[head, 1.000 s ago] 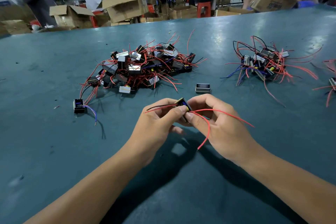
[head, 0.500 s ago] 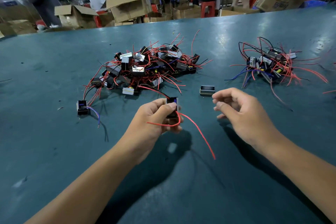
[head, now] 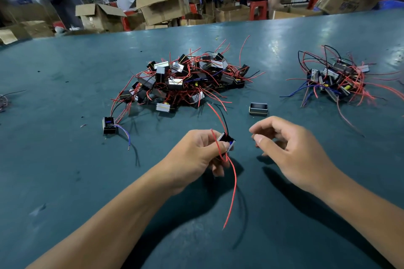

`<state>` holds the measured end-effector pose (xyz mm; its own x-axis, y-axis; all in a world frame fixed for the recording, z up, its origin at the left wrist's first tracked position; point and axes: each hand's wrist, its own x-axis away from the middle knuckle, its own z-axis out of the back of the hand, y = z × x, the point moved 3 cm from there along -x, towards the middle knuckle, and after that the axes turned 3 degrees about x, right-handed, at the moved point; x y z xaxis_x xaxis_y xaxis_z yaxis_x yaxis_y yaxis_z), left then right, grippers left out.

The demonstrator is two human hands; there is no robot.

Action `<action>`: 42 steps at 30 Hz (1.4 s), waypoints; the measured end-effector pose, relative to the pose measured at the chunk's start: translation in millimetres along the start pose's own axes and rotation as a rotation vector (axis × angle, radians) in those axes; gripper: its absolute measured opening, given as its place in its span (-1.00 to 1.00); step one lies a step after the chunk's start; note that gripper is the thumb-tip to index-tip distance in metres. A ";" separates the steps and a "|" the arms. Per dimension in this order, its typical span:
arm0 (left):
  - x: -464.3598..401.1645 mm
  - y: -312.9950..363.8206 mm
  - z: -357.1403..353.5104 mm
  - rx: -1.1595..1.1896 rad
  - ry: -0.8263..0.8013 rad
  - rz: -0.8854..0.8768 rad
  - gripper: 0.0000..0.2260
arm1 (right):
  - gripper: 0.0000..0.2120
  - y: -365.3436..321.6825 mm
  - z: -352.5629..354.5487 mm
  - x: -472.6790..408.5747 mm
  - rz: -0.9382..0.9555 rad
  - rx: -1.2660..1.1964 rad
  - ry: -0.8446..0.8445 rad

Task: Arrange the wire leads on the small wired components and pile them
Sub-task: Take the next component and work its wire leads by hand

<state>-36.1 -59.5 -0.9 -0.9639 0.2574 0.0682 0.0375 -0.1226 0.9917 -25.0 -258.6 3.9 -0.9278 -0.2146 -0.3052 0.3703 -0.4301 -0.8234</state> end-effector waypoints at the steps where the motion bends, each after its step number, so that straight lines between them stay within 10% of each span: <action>1: 0.2 0.6 0.4 0.012 0.002 -0.014 -0.88 | -0.86 -0.8 -0.3 0.5 0.006 0.011 -0.009; 26: -5.2 7.1 15.4 0.214 0.064 -0.185 -0.75 | -0.90 -10.0 -4.2 6.7 0.044 0.120 -0.087; 35: -10.9 -6.1 23.4 0.301 0.069 0.130 -0.81 | -0.92 -10.1 -5.5 7.6 0.058 0.134 -0.109; 42: -10.4 -3.6 36.3 0.175 0.152 0.055 -0.72 | -0.92 -9.3 -7.2 8.3 0.067 0.132 -0.138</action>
<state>-16.7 -27.0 -1.3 -0.9872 0.1063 0.1190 0.1238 0.0392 0.9915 -36.5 -250.1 5.5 -0.8892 -0.3611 -0.2811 0.4422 -0.5203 -0.7306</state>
